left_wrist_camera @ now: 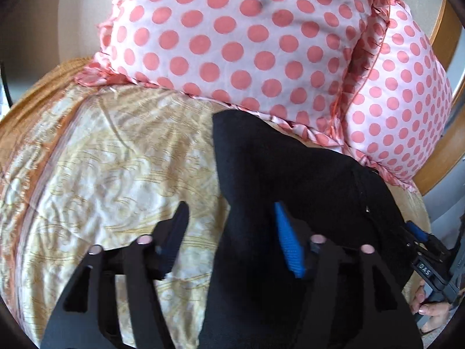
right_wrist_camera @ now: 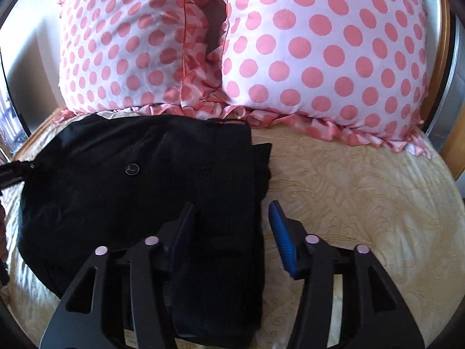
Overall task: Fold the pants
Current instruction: 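Open both grippers and press the folded trousers flat on the bedspread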
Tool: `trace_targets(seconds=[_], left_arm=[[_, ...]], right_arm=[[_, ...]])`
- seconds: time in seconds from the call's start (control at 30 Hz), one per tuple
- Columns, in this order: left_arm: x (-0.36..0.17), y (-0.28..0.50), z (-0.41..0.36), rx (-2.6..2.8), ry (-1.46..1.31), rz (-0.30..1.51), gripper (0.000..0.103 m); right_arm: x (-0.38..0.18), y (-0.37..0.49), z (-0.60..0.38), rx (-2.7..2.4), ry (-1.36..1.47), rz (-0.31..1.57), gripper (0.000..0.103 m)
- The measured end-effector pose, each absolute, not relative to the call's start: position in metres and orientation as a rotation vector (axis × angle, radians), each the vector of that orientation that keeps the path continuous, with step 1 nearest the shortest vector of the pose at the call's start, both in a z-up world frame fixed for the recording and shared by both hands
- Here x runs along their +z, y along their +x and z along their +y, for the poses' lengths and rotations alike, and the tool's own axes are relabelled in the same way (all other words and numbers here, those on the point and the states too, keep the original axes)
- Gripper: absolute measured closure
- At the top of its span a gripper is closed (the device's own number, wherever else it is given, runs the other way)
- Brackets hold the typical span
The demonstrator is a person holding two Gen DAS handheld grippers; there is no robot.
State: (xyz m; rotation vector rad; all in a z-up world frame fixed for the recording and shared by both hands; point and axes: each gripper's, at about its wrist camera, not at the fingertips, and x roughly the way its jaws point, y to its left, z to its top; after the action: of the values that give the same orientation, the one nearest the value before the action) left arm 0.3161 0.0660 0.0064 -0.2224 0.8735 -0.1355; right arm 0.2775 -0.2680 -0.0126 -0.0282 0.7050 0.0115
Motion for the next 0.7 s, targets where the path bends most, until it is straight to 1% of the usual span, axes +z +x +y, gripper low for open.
trace_targets(seconds=[0.1, 0.17, 0.2, 0.23, 0.3, 0.43, 0.53, 0.57, 0.63, 0.7], left_arm=[[0.029, 0.295, 0.074, -0.040, -0.168, 0.769, 0.023], [0.042, 0.270, 0.066, -0.079, -0.150, 0.724, 0.016], [0.045, 0.259, 0.058, -0.115, -0.143, 0.718, 0.011], [0.046, 0.247, 0.049, -0.149, -0.134, 0.718, 0.009], [0.042, 0.230, 0.025, -0.207, -0.114, 0.712, 0.008], [0.016, 0.221, -0.013, -0.293, -0.093, 0.780, 0.008], [-0.010, 0.233, -0.019, -0.264, -0.080, 0.868, 0.007], [-0.018, 0.237, -0.019, -0.262, -0.075, 0.883, 0.007], [-0.023, 0.236, -0.024, -0.262, -0.043, 0.861, 0.002], [-0.025, 0.233, -0.029, -0.238, 0.000, 0.854, 0.002]], right_arm=[[0.007, 0.248, -0.278, -0.073, -0.010, 0.597, 0.045], [0.016, 0.228, -0.276, -0.006, 0.033, 0.566, 0.045], [0.017, 0.217, -0.269, 0.044, 0.028, 0.558, 0.045], [0.016, 0.210, -0.260, 0.066, 0.007, 0.557, 0.045], [0.009, 0.200, -0.241, 0.110, -0.050, 0.572, 0.045], [-0.007, 0.206, -0.221, 0.162, -0.039, 0.633, 0.045], [-0.028, 0.220, -0.220, 0.153, -0.012, 0.754, 0.044], [-0.030, 0.221, -0.221, 0.157, 0.009, 0.753, 0.043], [-0.028, 0.222, -0.221, 0.158, 0.014, 0.764, 0.042], [-0.025, 0.218, -0.223, 0.147, 0.050, 0.760, 0.042]])
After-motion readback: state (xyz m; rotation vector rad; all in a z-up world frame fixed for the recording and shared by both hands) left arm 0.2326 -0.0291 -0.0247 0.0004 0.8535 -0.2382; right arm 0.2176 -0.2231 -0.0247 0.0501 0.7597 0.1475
